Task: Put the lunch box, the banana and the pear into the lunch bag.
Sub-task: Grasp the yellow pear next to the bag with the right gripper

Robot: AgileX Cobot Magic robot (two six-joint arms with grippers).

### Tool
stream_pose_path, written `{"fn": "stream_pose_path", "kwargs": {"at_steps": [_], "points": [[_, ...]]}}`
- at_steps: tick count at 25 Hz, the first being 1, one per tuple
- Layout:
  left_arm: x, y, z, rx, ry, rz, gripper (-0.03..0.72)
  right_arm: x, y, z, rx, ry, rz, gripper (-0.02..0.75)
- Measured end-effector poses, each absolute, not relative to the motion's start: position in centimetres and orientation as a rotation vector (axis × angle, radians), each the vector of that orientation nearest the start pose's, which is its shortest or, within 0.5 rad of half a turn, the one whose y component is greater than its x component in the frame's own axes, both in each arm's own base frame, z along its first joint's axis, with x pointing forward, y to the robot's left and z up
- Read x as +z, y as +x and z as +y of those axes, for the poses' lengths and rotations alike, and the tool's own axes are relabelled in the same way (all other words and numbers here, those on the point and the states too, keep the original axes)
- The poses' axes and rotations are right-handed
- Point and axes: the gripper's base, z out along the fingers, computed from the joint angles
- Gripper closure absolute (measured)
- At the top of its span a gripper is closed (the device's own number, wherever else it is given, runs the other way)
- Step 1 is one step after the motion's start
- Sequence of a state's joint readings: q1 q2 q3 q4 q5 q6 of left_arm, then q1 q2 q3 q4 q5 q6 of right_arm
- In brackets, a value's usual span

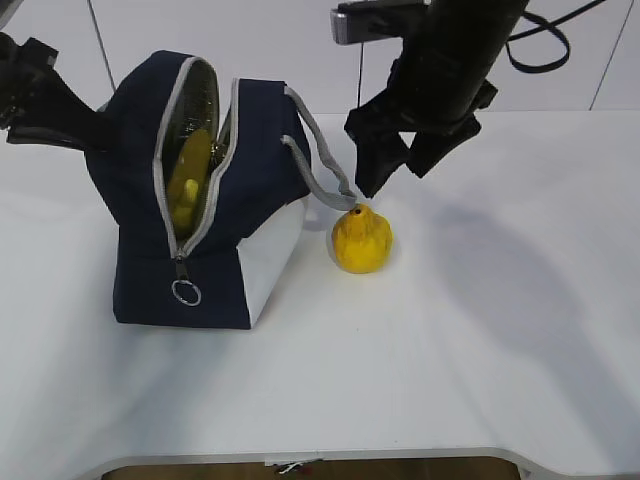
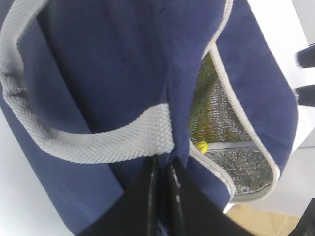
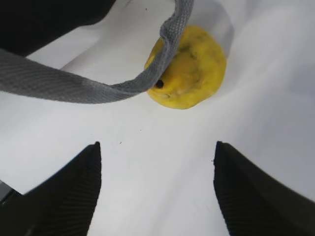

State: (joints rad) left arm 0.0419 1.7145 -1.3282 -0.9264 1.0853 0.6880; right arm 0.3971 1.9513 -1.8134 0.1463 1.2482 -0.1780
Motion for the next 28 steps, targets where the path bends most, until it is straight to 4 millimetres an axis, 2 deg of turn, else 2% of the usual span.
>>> {"fn": "stream_pose_path", "kwargs": {"at_steps": [7,10,14,21,28], "points": [[28.5,35.3,-5.0,-0.987,0.337,2.482,0.693,25.1,39.3,17.9,0.239,-0.806,2.863,0.178],[28.5,35.2,-5.0,-0.989,0.342,2.485,0.693,23.9,39.8,18.0,0.237,-0.804,2.874,0.178],[28.5,35.2,-5.0,-0.994,0.345,2.488,0.693,23.0,40.4,18.4,0.253,-0.786,2.845,0.178],[28.5,35.2,-5.0,-0.995,0.349,2.491,0.693,22.8,41.5,18.8,0.253,-0.784,2.727,0.178],[28.5,35.1,-5.1,-1.005,0.356,2.496,0.693,21.5,42.2,19.0,0.245,-0.791,2.704,0.178]]}}
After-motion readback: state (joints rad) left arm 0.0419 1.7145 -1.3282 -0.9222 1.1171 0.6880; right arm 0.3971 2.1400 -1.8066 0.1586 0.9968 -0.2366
